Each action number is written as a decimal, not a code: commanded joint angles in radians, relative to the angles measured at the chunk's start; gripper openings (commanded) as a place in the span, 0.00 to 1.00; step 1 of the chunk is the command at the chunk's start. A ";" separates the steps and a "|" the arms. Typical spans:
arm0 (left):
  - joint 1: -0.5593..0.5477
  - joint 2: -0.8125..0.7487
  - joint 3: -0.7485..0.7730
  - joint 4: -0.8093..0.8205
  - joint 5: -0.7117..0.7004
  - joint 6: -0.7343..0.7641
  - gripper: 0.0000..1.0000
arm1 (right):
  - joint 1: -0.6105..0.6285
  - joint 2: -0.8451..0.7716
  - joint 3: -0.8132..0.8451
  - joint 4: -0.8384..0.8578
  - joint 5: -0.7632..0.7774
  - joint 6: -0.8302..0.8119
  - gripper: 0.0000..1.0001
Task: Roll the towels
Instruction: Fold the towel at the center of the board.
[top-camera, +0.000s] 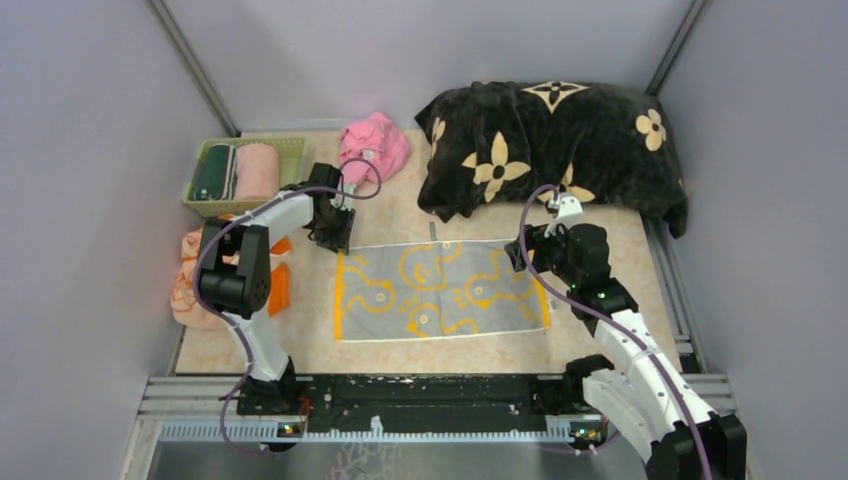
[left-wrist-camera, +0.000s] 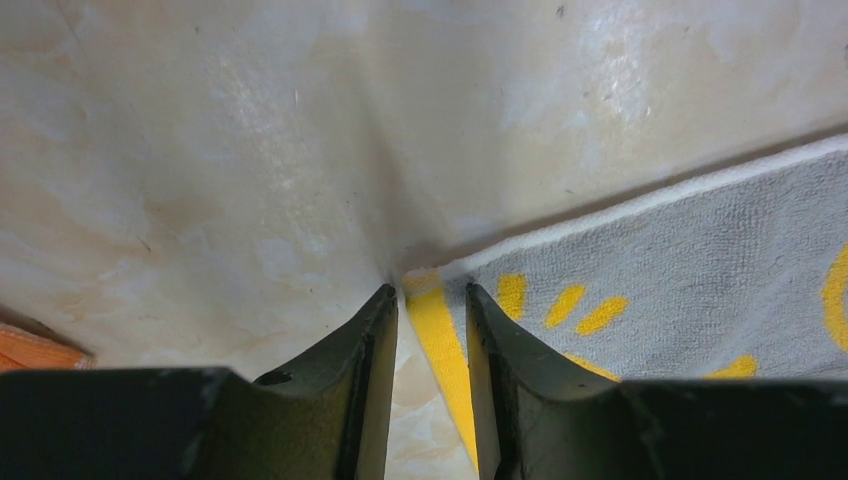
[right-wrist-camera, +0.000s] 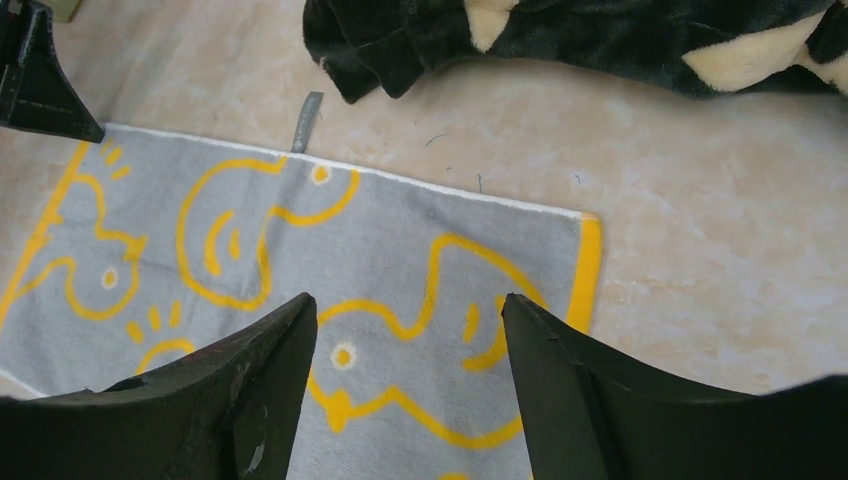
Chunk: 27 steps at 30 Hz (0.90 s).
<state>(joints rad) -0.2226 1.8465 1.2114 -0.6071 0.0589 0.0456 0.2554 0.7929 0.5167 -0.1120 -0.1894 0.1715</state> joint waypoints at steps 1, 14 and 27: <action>0.005 0.047 0.025 -0.027 0.008 0.017 0.37 | 0.012 0.001 0.026 0.056 -0.015 -0.032 0.68; 0.004 0.123 0.035 -0.051 0.028 0.037 0.13 | 0.011 0.194 0.132 0.008 0.086 -0.156 0.71; 0.003 0.115 0.034 -0.055 -0.014 0.043 0.00 | -0.087 0.563 0.320 -0.046 0.107 -0.373 0.57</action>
<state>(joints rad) -0.2180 1.8965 1.2724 -0.6556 0.0582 0.0761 0.1764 1.2957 0.7692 -0.1654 -0.0898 -0.1146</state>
